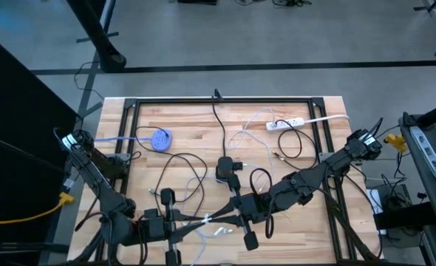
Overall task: Insert USB
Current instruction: Insert the green charger cable into the violet outlet extension
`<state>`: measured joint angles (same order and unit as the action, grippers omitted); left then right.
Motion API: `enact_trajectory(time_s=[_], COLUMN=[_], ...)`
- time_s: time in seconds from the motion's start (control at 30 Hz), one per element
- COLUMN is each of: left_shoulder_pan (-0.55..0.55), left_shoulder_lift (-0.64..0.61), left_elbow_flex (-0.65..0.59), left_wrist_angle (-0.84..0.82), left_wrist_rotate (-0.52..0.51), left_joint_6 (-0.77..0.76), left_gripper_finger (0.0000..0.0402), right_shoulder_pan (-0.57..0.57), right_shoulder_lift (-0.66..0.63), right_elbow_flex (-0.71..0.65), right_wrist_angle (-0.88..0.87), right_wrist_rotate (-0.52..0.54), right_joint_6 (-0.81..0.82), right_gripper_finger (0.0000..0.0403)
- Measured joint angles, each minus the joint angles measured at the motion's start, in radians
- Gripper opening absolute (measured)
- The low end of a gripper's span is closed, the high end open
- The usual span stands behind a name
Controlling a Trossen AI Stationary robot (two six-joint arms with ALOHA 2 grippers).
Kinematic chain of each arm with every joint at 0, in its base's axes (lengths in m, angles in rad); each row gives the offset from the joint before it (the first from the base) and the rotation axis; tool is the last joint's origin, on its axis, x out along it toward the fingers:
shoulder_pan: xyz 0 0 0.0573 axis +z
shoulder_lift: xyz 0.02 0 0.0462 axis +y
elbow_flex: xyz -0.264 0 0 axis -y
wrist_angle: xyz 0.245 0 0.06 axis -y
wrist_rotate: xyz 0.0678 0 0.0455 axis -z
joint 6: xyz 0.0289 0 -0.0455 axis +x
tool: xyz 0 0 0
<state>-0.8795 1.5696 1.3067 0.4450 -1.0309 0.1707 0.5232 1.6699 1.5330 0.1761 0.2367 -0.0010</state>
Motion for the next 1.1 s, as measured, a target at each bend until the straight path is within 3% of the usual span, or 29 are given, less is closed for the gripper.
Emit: enact_trajectory(time_s=[0.3,0.53,0.8,1.1], left_shoulder_pan=[0.000,0.000,-0.003,0.025], left_shoulder_lift=[0.000,-0.003,-0.074,-0.220], left_elbow_flex=[0.000,0.000,0.000,0.000], left_wrist_angle=[-0.002,-0.034,-0.253,-0.731], left_wrist_rotate=[0.000,0.000,0.009,0.094], left_joint_6=[0.000,-0.041,-0.270,-0.726], left_gripper_finger=[0.0010,0.0010,0.0010,0.0010], right_shoulder_pan=[0.000,0.000,0.000,0.000], right_shoulder_lift=[0.000,-0.001,-0.052,-0.076], right_elbow_flex=[0.000,0.000,0.000,0.000], right_wrist_angle=[0.000,-0.001,-0.133,-0.310], right_wrist_rotate=[0.000,-0.001,-0.001,-0.001], right_joint_6=[0.000,0.008,0.033,0.144], right_gripper_finger=[0.0010,0.0080,0.0141,0.0148])
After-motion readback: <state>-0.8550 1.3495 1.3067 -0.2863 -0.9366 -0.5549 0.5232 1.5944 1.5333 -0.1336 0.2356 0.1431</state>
